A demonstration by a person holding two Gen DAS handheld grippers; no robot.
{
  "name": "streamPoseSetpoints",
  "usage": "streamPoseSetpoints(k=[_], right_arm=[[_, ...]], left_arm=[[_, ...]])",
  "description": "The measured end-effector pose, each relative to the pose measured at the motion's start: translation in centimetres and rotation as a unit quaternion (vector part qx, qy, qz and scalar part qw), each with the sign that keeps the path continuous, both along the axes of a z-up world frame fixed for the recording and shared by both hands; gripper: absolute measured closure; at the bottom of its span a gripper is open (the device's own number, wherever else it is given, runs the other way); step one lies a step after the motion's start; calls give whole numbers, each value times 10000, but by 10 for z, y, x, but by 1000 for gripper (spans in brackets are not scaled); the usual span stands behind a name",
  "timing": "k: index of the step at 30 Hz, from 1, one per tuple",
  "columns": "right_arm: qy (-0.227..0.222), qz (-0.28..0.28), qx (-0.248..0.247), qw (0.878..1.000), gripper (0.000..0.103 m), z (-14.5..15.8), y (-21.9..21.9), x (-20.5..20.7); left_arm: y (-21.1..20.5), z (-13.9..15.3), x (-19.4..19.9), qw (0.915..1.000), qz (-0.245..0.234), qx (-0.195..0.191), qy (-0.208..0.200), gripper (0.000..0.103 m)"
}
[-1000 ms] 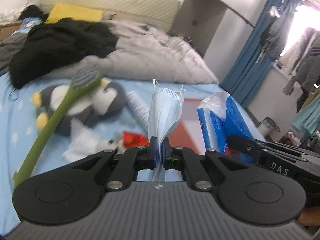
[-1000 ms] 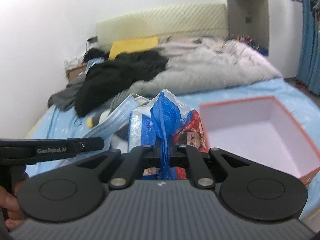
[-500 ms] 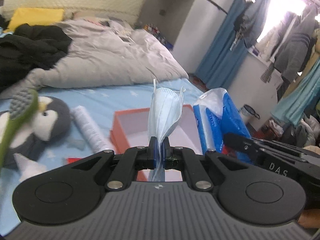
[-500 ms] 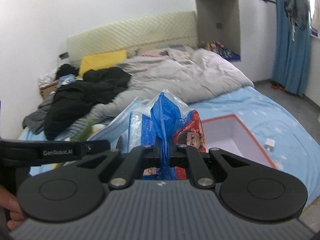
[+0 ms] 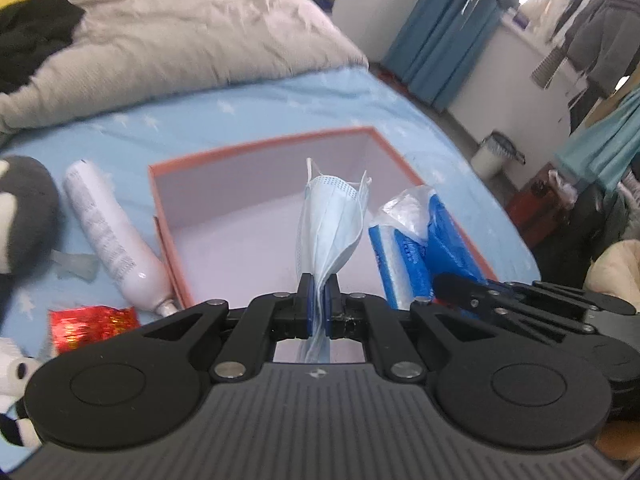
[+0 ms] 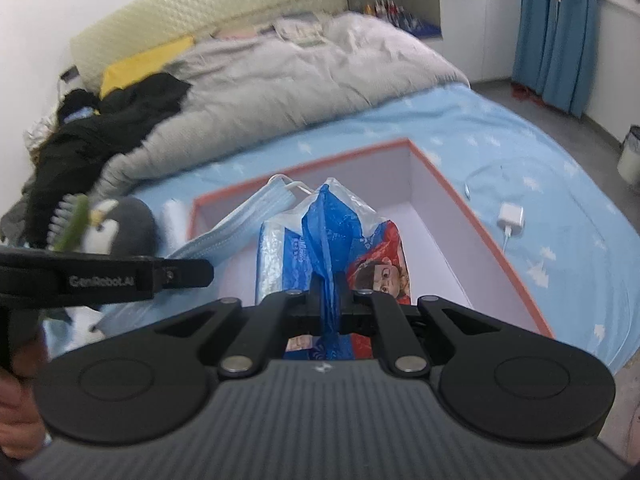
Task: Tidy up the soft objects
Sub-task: 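Lift the mask with the left tool while the right tool carries the snack bag into the pink box, then open the left tool releasing the mask while the right tool releases the snack bag into the box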
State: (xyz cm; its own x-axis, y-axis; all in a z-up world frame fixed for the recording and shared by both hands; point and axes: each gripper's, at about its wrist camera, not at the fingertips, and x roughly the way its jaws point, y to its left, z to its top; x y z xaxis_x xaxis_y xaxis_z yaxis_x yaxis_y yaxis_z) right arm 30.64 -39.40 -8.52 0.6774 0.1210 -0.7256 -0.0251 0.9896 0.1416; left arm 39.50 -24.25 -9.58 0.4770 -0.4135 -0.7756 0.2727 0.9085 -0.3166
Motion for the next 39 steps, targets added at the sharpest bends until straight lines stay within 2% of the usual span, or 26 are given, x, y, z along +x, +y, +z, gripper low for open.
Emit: streamPoseSetpoints(k=[6, 13, 15, 18, 22, 23, 31, 39], right_arm=[[442, -15, -128, 9989, 95, -39, -17, 23], [680, -84, 14, 9976, 92, -62, -34, 35], [715, -38, 62, 9974, 92, -64, -36, 36], [721, -98, 14, 9973, 88, -62, -36, 34], [573, -75, 48, 9983, 73, -47, -34, 26], [511, -66, 51, 9987, 72, -41, -32, 22], [-10, -25, 58, 10000, 72, 9, -13, -12], [-588, 85, 179, 9981, 72, 58, 14, -60]], left_arm=[[-24, -42, 32, 9992, -135, 274, 257, 97], [-34, -67, 45, 9979, -186, 386, 481, 96], [-36, -69, 47, 9972, -185, 499, 530, 88], [-35, -66, 48, 9974, -205, 440, 530, 77], [-30, -46, 34, 9984, -244, 404, 311, 76], [-28, -39, 30, 9987, -234, 383, 258, 76], [0, 26, -25, 9982, -239, 302, -450, 76], [45, 85, -93, 9940, -118, 108, -1086, 76]])
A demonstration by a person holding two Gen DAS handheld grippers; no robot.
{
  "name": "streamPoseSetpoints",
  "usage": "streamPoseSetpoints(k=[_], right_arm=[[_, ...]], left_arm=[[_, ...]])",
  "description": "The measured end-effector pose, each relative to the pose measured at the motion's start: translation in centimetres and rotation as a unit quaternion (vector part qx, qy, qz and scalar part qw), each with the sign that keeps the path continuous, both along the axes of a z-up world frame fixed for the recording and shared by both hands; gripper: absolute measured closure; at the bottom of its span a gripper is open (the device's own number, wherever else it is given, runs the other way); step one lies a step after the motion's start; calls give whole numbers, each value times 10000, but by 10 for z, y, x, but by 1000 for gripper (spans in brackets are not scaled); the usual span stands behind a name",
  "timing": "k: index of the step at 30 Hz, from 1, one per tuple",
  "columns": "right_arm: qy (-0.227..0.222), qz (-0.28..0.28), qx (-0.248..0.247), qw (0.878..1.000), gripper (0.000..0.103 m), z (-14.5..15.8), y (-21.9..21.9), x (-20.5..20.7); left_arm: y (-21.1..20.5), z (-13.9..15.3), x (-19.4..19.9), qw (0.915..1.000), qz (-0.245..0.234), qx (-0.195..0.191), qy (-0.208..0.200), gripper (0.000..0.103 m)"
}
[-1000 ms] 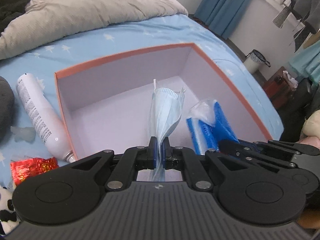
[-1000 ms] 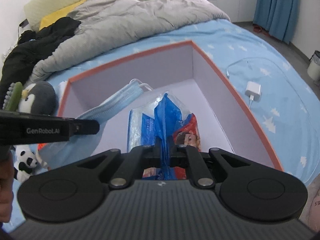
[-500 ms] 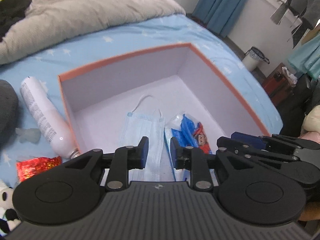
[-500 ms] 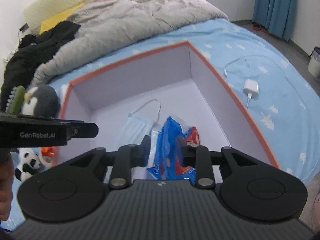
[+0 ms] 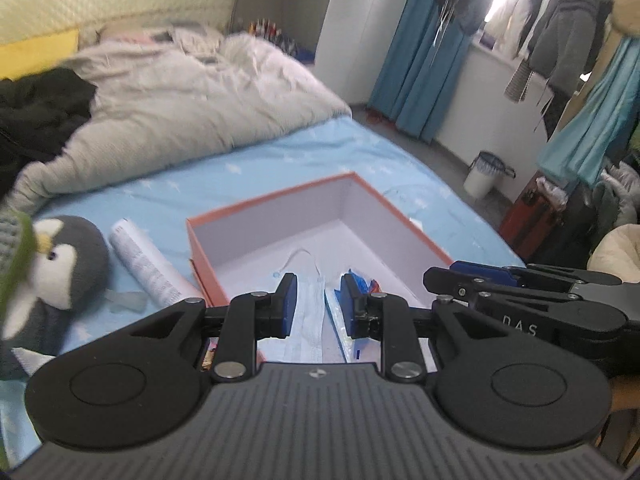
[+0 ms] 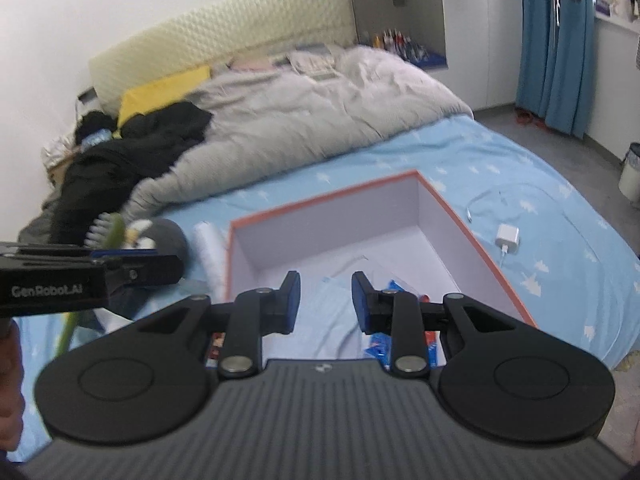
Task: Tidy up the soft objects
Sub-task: 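Open the left tool releasing the mask while the right tool releases the snack bag into the box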
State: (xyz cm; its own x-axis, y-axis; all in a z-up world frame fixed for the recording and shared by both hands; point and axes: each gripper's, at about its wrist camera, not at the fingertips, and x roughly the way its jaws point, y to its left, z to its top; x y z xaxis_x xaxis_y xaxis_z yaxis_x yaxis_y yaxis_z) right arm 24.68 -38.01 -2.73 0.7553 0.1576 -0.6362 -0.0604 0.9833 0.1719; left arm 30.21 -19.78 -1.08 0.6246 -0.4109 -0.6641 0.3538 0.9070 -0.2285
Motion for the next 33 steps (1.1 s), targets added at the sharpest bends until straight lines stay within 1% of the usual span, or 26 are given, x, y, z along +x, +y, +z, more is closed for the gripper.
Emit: streamPoseSetpoints(k=[6, 10, 14, 20, 26, 33], right_arm=[[-382, 165, -23, 9991, 72, 25, 26, -35], [-596, 294, -22, 9978, 72, 36, 43, -57], [-757, 415, 15, 9963, 72, 39, 59, -79], [-841, 616, 116, 9945, 72, 34, 82, -105], [-774, 761, 212, 9939, 72, 23, 99, -122], [-658, 864, 215, 9939, 72, 10, 116, -136]], left_arm=[[41, 29, -53, 9992, 146, -97, -364, 76], [67, 39, -86, 9980, 296, -148, -538, 76], [90, 44, -117, 9965, 459, -205, -667, 76], [120, 43, -153, 9940, 745, -275, -751, 76], [145, 31, -173, 9922, 1043, -334, -598, 76], [163, 12, -191, 9899, 1297, -349, -446, 76]])
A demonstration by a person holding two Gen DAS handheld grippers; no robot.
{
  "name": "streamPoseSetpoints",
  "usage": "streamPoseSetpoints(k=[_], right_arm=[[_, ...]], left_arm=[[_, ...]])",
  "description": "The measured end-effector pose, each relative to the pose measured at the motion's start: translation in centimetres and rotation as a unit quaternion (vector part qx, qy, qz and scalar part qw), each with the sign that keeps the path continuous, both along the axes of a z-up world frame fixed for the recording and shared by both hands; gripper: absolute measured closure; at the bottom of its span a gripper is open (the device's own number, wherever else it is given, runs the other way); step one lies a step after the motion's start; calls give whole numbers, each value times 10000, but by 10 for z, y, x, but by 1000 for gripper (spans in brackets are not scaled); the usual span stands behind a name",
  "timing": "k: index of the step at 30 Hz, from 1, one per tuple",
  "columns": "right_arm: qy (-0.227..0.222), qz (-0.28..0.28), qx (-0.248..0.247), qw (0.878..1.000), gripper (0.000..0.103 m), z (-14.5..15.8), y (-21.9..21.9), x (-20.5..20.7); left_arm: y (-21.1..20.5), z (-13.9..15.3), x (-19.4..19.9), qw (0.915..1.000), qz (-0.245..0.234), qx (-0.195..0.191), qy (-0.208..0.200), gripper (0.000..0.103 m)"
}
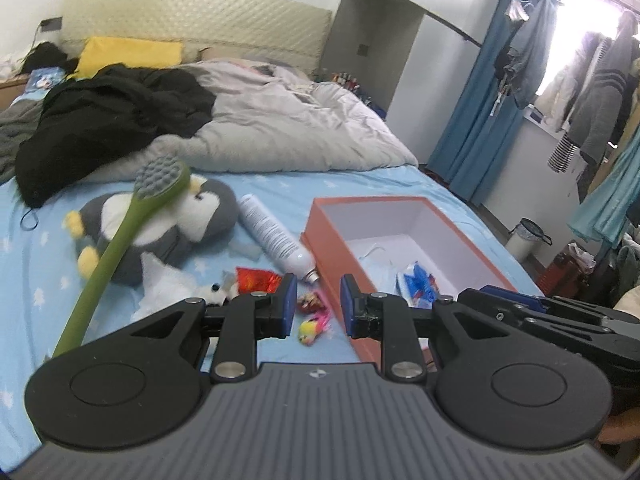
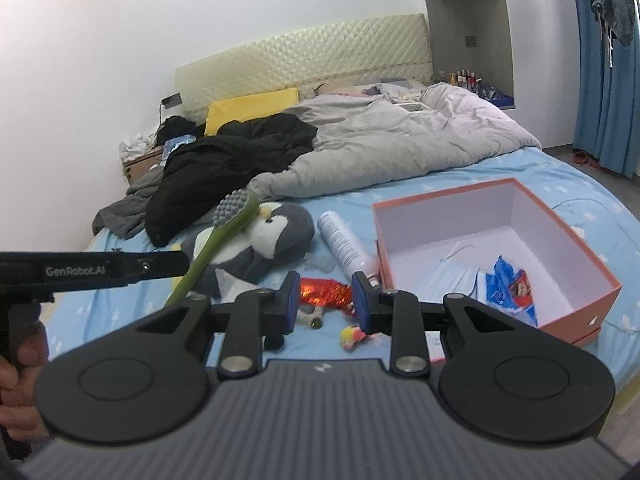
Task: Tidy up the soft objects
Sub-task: 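Open the left tool releasing the mask while the right tool releases the snack bag into the box, then move the left tool to the panda plush while the right tool approaches the feathered toy bird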
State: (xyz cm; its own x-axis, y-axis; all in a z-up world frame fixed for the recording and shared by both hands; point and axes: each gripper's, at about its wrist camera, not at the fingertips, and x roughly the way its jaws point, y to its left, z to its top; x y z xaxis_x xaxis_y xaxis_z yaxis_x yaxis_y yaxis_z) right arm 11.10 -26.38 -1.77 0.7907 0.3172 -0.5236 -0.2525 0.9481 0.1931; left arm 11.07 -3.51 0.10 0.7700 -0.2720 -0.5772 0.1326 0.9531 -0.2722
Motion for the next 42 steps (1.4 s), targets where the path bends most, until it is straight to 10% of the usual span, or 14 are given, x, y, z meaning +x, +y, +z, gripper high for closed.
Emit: streamPoseSetpoints(k=[25, 36, 38, 42], right_arm=[[793, 79, -188, 9966, 72, -69, 46, -55], [1110, -67, -236, 9935, 70, -95, 53, -28], [1191, -116, -233, 9925, 52, -101, 55, -18], [1342, -134, -238, 9906, 50, -113, 61, 5]], left_arm=[[41, -88, -70, 9943, 636, -129, 849, 69], [57, -125, -31, 9884, 812, -288, 1254, 54], [60, -133, -18, 9875, 819, -275, 1319, 52], [68, -149, 10, 9853, 840, -278, 1465, 50]])
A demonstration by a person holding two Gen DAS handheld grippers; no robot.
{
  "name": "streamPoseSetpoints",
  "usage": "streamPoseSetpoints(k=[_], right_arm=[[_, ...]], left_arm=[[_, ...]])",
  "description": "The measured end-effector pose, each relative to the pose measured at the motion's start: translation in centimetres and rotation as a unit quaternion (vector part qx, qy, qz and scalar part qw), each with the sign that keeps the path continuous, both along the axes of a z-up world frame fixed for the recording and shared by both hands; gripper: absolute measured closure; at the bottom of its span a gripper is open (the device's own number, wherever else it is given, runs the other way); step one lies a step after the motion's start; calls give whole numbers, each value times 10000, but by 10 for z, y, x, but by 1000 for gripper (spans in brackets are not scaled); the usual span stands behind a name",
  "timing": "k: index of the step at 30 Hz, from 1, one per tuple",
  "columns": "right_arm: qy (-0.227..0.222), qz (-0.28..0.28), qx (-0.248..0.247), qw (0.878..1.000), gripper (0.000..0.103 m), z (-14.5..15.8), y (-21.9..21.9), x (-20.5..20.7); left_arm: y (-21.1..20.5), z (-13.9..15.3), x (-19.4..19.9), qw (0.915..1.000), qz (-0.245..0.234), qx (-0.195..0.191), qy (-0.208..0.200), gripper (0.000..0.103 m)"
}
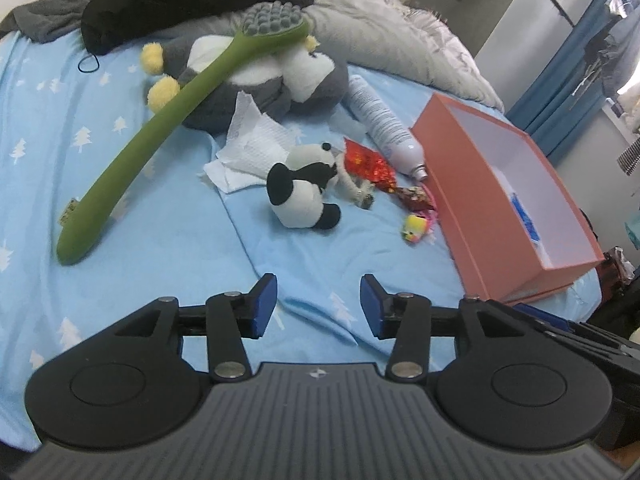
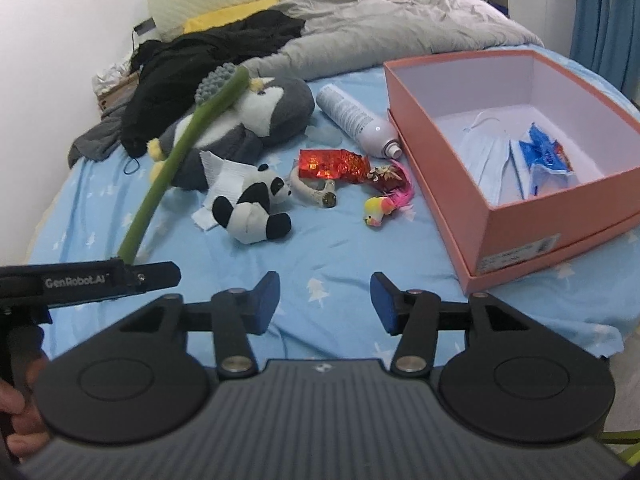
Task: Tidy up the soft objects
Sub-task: 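Move the left tool to the panda plush while the right tool approaches the feathered toy bird, then close the left tool on the panda plush while the right tool grasps the yellow toy bird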
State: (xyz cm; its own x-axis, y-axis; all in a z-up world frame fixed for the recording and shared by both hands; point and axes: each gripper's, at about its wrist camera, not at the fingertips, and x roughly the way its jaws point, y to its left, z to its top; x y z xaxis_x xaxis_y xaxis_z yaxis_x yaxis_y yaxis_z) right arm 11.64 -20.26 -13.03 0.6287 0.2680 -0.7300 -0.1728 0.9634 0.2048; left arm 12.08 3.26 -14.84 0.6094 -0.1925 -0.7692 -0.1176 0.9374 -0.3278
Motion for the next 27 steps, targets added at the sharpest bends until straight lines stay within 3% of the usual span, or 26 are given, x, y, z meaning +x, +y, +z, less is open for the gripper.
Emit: streamPoseSetpoints(k=[15, 27], right_arm=[[378, -244, -514, 9977, 50, -59, 17, 99], [431, -777, -793, 9929, 51, -94, 25, 150]], left_arm=[[18, -63, 103, 9993, 22, -185, 318, 43], [32, -84, 144, 9989, -27, -404, 254, 43]])
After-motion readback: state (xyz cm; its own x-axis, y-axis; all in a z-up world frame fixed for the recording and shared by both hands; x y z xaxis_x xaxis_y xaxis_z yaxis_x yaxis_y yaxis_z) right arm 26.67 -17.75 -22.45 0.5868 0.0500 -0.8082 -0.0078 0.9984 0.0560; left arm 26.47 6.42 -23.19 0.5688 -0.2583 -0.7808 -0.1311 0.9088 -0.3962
